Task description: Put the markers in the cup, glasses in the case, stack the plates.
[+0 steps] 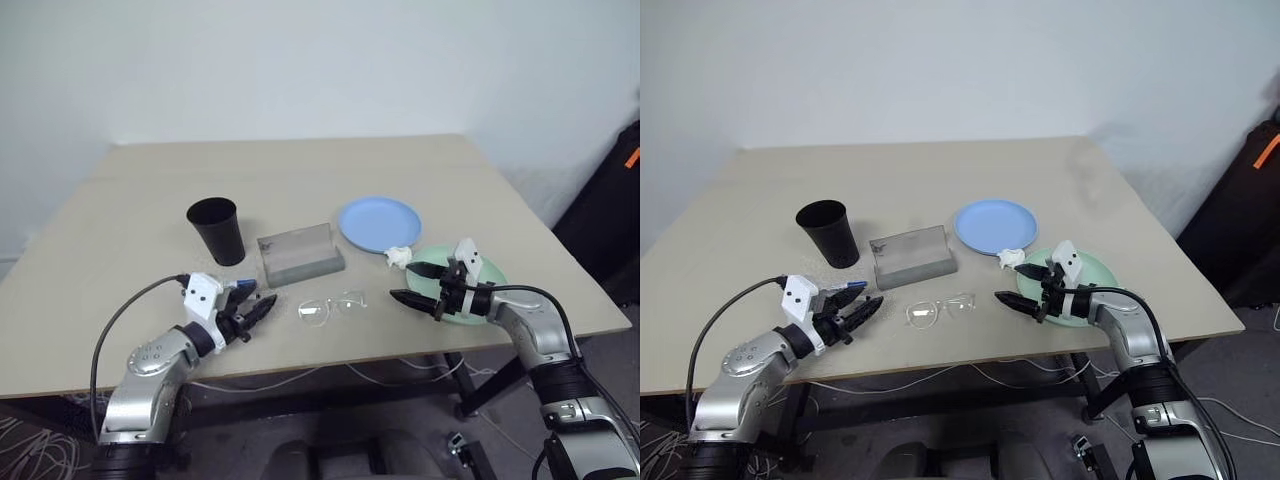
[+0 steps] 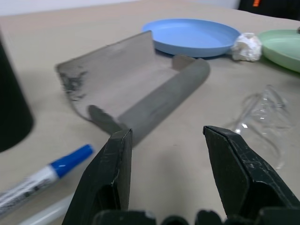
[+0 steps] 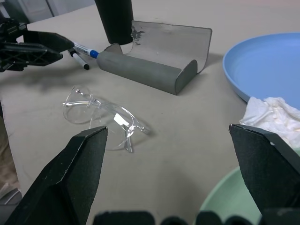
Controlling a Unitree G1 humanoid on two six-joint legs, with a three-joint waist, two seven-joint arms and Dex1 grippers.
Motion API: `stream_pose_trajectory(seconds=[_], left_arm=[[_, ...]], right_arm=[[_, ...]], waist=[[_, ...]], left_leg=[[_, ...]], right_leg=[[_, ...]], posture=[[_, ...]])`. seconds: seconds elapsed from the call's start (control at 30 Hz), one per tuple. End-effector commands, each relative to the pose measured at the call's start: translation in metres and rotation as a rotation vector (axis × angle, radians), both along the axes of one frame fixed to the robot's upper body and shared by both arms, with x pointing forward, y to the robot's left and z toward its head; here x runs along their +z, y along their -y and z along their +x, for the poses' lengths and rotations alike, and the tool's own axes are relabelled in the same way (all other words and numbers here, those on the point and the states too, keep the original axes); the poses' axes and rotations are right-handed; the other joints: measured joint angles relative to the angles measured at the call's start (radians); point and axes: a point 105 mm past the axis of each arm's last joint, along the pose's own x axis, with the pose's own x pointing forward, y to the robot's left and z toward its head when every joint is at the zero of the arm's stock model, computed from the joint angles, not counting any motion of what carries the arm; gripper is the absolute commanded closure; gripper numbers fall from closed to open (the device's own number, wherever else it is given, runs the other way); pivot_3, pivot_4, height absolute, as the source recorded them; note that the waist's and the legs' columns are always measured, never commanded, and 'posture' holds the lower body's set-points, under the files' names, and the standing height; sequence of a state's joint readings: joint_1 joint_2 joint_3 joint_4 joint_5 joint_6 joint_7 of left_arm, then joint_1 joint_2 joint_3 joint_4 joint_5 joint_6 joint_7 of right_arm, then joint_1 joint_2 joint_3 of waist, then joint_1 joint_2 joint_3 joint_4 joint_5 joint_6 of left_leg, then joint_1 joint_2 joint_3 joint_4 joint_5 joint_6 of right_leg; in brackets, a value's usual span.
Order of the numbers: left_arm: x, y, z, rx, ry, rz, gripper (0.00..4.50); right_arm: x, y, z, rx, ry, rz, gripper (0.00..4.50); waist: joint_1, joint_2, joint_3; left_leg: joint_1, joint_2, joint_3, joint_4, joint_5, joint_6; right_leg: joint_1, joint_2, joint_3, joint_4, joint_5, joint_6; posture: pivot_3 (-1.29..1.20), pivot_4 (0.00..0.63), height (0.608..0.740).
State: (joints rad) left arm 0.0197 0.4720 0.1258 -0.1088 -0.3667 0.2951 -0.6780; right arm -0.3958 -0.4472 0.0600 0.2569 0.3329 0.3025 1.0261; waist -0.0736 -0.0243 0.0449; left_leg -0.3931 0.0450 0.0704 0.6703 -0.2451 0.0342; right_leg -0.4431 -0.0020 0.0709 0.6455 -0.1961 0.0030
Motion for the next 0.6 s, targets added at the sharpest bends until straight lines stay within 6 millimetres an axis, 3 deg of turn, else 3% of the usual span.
stream_pose_trajectory(seconds=[0.03,0.4,0.6], left_arm=[[0.013,0.006,0.0,-0.014,0.051,0.005,2.01],[0.015,0.005,-0.006,-0.007,0.059,0.002,2.01],[0.018,0.007,-0.009,-0.048,0.053,0.01,2.01]], right_arm=[[0.018,-0.001,0.005,0.009,0.069,-0.002,0.0],[0.022,-0.007,0.008,0.029,0.093,-0.016,0.0],[0.023,0.004,0.004,-0.031,0.11,-0.024,0.0]], waist=[[0.001,0.0,0.0],[0.001,0.0,0.0],[0.002,0.0,0.0]], left_leg=[[0.0,0.0,0.0,0.0,0.0,0.0],[0.0,0.0,0.0,0.0,0.0,0.0],[0.0,0.0,0.0,0.0,0.0,0.0]], right_leg=[[0.0,0.0,0.0,0.0,0.0,0.0],[0.0,0.0,0.0,0.0,0.0,0.0],[0.0,0.0,0.0,0.0,0.0,0.0]], posture=[[0.0,0.0,0.74],[0.0,0.0,0.74],[0.0,0.0,0.74]])
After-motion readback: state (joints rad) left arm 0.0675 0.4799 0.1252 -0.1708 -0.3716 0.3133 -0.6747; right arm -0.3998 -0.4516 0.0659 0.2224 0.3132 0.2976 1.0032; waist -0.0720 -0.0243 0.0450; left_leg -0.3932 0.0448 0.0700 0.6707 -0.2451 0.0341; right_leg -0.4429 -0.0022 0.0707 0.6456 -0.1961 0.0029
